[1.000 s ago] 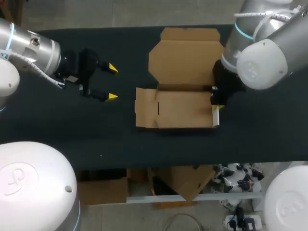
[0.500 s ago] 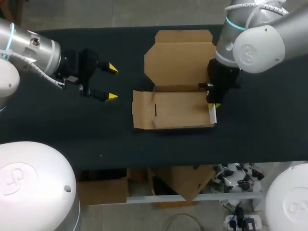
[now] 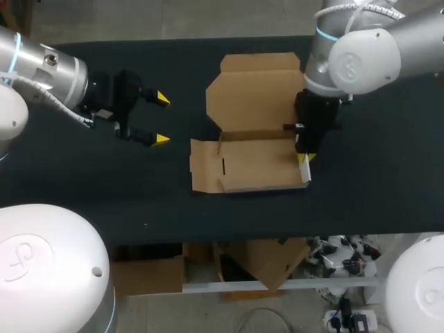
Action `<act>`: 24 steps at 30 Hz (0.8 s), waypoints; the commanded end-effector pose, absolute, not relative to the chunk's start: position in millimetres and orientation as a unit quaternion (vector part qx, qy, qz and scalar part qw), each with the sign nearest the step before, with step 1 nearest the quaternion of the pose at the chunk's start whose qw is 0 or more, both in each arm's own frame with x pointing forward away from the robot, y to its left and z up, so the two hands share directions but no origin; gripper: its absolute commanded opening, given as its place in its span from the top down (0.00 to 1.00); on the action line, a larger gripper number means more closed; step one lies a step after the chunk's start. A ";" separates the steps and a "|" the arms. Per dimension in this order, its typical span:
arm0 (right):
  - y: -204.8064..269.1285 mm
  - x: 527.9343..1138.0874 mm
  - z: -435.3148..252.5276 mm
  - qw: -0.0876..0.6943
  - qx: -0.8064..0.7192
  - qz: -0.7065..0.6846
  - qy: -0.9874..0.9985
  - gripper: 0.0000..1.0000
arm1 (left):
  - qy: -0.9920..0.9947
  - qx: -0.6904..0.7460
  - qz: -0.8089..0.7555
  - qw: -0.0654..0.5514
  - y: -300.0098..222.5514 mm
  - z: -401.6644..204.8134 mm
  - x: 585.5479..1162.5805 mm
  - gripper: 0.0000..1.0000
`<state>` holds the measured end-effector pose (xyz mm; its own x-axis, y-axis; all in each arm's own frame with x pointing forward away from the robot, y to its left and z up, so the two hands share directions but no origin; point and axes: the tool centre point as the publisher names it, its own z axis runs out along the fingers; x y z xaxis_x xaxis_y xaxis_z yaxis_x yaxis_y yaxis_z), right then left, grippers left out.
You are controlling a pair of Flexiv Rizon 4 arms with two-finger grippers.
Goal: Assemble the packaging by folding the flat box into shape, placing the metal phone stand inside, and closing the box properly
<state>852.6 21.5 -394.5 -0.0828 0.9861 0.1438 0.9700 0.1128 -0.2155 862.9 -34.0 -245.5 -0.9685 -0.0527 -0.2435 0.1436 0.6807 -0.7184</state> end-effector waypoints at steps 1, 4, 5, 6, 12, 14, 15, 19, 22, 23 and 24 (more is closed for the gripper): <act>24.2 856.1 -397.4 0.145 -0.661 0.048 -0.735 0.99 | 0.909 0.025 -0.397 0.121 -33.5 -244.4 862.9 0.00; 25.1 856.4 -400.6 0.153 -0.658 0.052 -0.735 0.99 | 0.909 0.025 -0.397 0.121 -33.5 -244.4 862.9 0.00; 25.3 856.5 -401.4 0.153 -0.658 0.053 -0.735 0.98 | 0.909 0.025 -0.397 0.121 -33.5 -244.4 862.9 0.00; 25.4 856.4 -402.0 0.154 -0.658 0.053 -0.735 0.98 | 0.909 0.025 -0.397 0.121 -33.5 -244.4 862.9 0.00; 26.2 855.8 -405.0 0.156 -0.656 0.055 -0.737 0.88 | 0.909 0.025 -0.397 0.121 -33.5 -244.4 862.9 0.00; 26.1 855.7 -405.7 0.152 -0.656 0.054 -0.737 0.86 | 0.909 0.025 -0.397 0.121 -33.5 -244.4 862.9 0.00; 26.1 855.4 -406.0 0.150 -0.656 0.052 -0.738 0.84 | 0.909 0.025 -0.397 0.121 -33.5 -244.4 862.9 0.00; 26.7 854.0 -406.9 0.140 -0.657 0.047 -0.739 0.79 | 0.909 0.025 -0.397 0.121 -33.5 -244.4 862.9 0.00; 27.2 852.9 -407.0 0.136 -0.657 0.042 -0.740 0.80 | 0.909 0.025 -0.397 0.121 -33.5 -244.4 862.9 0.00; 27.3 852.7 -407.1 0.135 -0.657 0.040 -0.741 0.80 | 0.909 0.025 -0.397 0.121 -33.5 -244.4 862.9 0.00; 27.3 852.5 -407.1 0.133 -0.658 0.038 -0.741 0.80 | 0.909 0.025 -0.397 0.121 -33.5 -244.4 862.9 0.00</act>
